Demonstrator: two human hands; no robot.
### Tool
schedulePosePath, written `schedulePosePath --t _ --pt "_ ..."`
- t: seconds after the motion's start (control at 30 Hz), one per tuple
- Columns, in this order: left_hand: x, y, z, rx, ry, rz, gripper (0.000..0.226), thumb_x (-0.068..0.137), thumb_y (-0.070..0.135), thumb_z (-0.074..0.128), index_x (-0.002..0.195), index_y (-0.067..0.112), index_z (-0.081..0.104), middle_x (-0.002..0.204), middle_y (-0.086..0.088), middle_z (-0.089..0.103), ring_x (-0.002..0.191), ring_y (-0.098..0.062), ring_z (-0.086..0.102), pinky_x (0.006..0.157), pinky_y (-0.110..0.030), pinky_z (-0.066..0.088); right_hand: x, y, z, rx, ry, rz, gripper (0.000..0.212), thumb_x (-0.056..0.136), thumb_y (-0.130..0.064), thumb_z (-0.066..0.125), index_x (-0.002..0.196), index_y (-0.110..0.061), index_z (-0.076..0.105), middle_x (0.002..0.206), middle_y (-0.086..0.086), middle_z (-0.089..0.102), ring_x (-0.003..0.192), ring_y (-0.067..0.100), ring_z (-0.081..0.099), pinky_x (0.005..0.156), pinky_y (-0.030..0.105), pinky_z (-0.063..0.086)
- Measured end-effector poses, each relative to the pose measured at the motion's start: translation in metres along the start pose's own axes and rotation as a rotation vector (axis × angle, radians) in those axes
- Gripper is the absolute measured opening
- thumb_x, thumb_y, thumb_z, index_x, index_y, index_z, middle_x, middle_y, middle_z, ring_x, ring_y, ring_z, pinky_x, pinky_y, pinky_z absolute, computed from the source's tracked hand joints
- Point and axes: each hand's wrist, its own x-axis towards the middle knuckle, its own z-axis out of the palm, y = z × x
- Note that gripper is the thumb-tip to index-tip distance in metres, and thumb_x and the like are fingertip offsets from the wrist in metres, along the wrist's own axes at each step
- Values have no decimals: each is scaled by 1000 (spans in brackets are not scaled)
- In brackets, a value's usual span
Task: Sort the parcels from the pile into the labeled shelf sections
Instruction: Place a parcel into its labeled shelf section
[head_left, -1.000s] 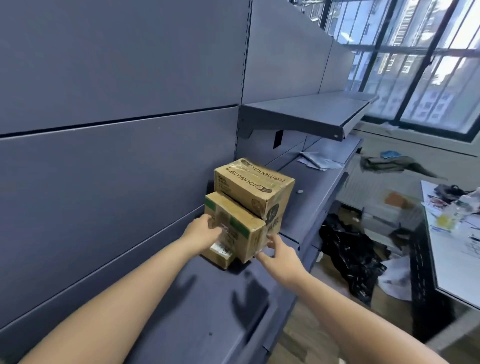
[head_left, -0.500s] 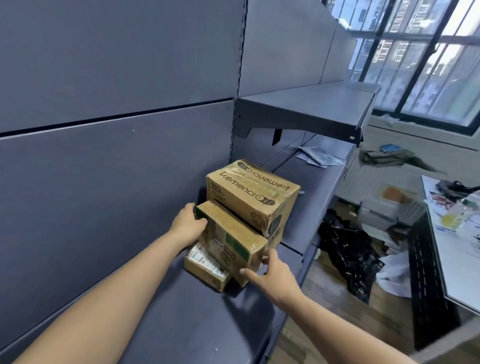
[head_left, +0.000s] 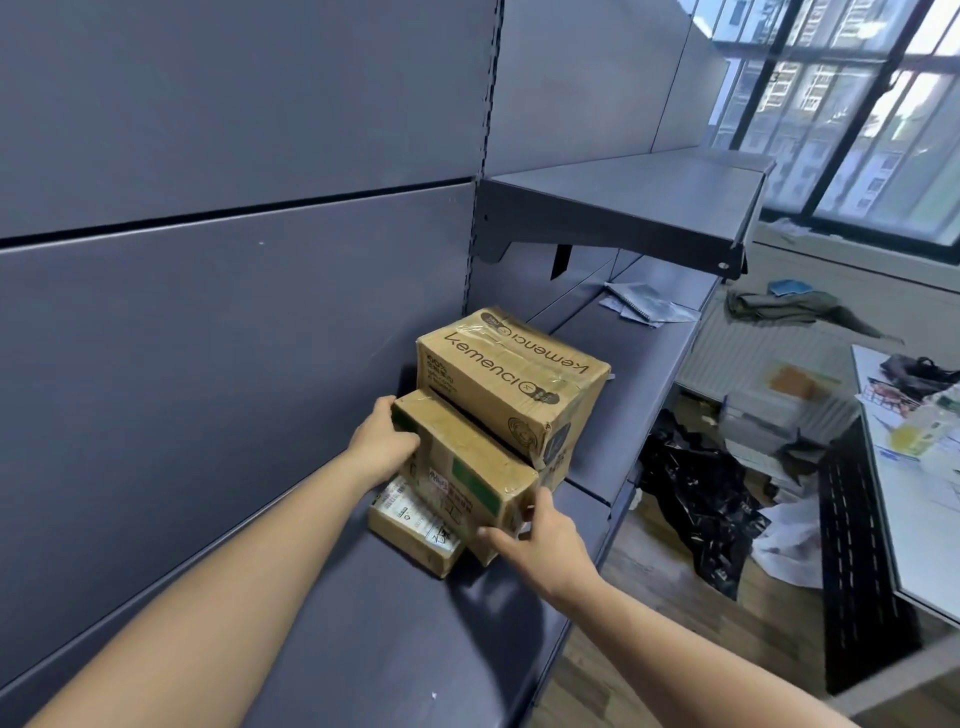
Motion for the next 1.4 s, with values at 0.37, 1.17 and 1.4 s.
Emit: schedulePosePath --t 0.37,1.17,1.4 --pt "-30 5 -14 -23 87 39 61 90 8 52 146 20 31 135 -7 50 118 -24 49 88 -34 45 -10 -2 -17 46 -43 -88 68 84 -59 62 134 -18 40 129 6 58 112 23 59 89 33 51" --pt "-197 -4 12 -211 403 -73 52 83 3 54 131 22 45 125 9 54 108 -17 54 82 -32 48 -59 19 -54 315 -148 -228 50 101 -46 37 148 -31 36 139 0 54 127 23 48 101 31 37" --pt "-238 -14 27 -388 372 -84 74 69 11 72 129 41 42 133 -6 50 116 -22 54 80 -29 47 -74 24 -56 318 -158 -235 46 101 -46 35 142 -26 39 134 6 56 122 27 51 100 36 39"
